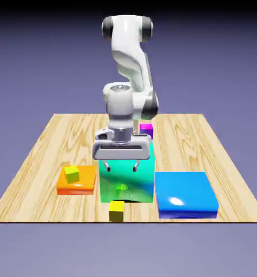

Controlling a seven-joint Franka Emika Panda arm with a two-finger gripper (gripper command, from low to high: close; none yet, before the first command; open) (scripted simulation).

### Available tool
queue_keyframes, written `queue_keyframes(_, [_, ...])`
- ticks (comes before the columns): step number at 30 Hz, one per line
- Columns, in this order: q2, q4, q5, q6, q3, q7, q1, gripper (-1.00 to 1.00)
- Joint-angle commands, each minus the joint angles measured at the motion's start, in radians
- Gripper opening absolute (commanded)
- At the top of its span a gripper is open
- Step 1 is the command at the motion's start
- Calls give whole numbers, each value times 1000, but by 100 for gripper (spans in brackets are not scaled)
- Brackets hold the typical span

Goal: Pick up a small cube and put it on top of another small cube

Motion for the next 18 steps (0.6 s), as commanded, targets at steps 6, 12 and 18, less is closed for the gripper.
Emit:
queue_keyframes(6, [217, 157, 14, -163, -26, -3, 5, 0])
queue_keyframes(12, [388, 217, 32, -153, -28, -12, 1, 0])
queue_keyframes(18, [371, 220, 29, -173, -31, -10, 3, -100])
